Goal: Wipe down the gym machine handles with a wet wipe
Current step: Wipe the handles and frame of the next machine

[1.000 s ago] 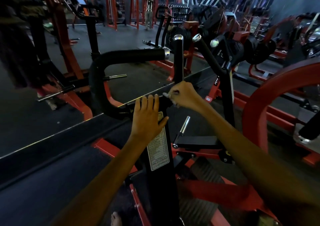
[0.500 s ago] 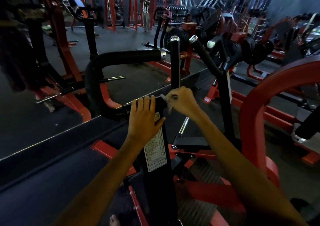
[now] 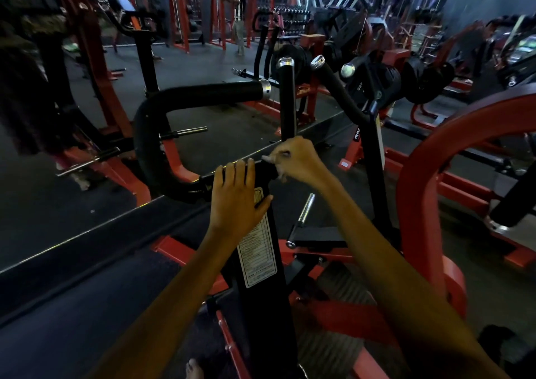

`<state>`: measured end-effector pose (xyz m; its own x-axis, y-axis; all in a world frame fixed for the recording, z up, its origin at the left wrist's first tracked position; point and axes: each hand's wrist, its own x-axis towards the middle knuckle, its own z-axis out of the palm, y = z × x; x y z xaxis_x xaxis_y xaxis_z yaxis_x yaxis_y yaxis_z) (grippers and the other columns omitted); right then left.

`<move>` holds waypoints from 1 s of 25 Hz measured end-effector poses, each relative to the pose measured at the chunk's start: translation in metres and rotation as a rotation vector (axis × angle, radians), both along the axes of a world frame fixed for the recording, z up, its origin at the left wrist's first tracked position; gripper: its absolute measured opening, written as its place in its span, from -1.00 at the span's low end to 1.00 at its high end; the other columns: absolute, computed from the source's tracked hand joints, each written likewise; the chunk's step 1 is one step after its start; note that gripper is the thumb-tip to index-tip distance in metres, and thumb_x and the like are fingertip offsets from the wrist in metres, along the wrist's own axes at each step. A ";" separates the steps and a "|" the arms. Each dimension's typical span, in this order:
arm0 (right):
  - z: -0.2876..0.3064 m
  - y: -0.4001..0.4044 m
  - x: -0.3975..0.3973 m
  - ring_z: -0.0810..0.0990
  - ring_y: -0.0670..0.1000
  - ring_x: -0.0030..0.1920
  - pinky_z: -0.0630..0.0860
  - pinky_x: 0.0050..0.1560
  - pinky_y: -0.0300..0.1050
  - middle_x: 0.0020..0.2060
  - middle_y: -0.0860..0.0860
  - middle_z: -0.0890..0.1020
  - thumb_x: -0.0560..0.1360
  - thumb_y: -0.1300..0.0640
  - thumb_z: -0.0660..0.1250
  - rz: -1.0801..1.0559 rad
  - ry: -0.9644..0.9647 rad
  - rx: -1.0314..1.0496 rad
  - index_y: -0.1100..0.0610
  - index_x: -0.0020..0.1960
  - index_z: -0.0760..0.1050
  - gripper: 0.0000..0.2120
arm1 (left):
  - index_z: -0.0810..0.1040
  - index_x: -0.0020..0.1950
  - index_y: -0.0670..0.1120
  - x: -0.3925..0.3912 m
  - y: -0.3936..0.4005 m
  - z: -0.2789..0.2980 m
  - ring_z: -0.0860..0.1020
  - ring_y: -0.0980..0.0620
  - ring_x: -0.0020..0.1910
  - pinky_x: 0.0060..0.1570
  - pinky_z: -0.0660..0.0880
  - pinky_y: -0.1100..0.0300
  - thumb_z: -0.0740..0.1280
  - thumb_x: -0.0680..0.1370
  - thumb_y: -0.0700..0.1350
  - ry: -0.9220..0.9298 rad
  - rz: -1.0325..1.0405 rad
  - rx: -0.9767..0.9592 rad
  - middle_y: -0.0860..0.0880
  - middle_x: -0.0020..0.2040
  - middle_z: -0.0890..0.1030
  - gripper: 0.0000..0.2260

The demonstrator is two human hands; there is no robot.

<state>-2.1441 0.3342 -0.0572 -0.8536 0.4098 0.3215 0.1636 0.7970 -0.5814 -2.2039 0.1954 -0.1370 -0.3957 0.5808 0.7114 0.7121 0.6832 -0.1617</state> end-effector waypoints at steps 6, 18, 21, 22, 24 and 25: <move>-0.038 -0.013 -0.007 0.55 -0.04 -0.13 0.46 -0.05 -0.37 -0.06 0.15 0.56 0.53 0.29 0.26 -0.076 0.215 0.185 0.30 0.02 0.59 -0.84 | 0.45 0.30 -0.26 -0.002 0.000 -0.001 0.52 -0.17 0.07 0.15 0.45 -0.07 0.33 0.39 0.27 -0.012 -0.025 0.007 -0.20 0.11 0.54 -0.30; -0.076 -0.014 -0.008 0.52 -0.25 -0.17 0.44 -0.15 -0.43 -0.14 0.03 0.60 0.42 0.32 0.38 -0.461 0.746 -0.417 0.25 -0.08 0.57 -0.92 | 0.43 0.30 -0.26 -0.003 0.001 -0.002 0.52 -0.19 0.09 0.17 0.43 -0.09 0.33 0.39 0.24 -0.034 -0.043 0.014 -0.21 0.13 0.54 -0.31; -0.084 -0.036 0.004 0.56 -0.13 -0.18 0.46 -0.20 -0.40 -0.16 0.06 0.61 0.45 0.27 0.39 -0.357 0.690 -0.490 0.23 -0.13 0.55 -0.97 | 0.42 0.31 -0.27 -0.003 0.001 -0.002 0.51 -0.19 0.09 0.18 0.41 -0.11 0.33 0.40 0.23 -0.059 -0.056 0.019 -0.21 0.13 0.53 -0.31; -0.086 -0.044 0.009 0.57 -0.12 -0.21 0.47 -0.23 -0.40 -0.18 0.06 0.61 0.46 0.23 0.39 -0.302 0.661 -0.534 0.20 -0.15 0.55 -0.96 | 0.42 0.30 -0.27 -0.003 0.000 -0.002 0.51 -0.20 0.09 0.18 0.41 -0.12 0.33 0.40 0.22 -0.067 -0.062 0.027 -0.22 0.13 0.53 -0.32; -0.084 -0.041 0.012 0.57 -0.14 -0.26 0.48 -0.25 -0.37 -0.26 0.01 0.61 0.44 0.16 0.42 -0.307 0.655 -0.600 0.10 -0.22 0.54 -0.91 | 0.42 0.31 -0.28 -0.003 0.001 -0.001 0.51 -0.20 0.09 0.20 0.39 -0.12 0.32 0.40 0.22 -0.068 -0.059 0.028 -0.22 0.13 0.52 -0.32; -0.081 -0.034 0.011 0.56 -0.17 -0.29 0.48 -0.25 -0.35 -0.31 -0.04 0.60 0.43 0.15 0.43 -0.371 0.685 -0.637 0.05 -0.26 0.52 -0.87 | 0.42 0.31 -0.27 -0.002 0.001 0.000 0.51 -0.20 0.10 0.20 0.39 -0.12 0.30 0.41 0.23 -0.065 -0.050 0.019 -0.22 0.14 0.52 -0.31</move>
